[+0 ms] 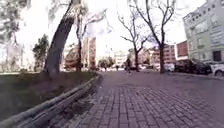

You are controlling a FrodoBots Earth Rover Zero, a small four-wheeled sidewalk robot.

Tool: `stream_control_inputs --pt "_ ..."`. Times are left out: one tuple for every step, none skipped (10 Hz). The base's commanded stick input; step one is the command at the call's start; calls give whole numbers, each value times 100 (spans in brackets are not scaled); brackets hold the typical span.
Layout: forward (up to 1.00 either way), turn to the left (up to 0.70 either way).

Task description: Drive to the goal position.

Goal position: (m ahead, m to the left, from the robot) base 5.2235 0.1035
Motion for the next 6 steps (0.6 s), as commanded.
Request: stream_control_inputs --pt "70 -35" --pt "70 -22" --pt "70 -7" --pt "70 -8" --pt "70 -23" --pt "70 -34"
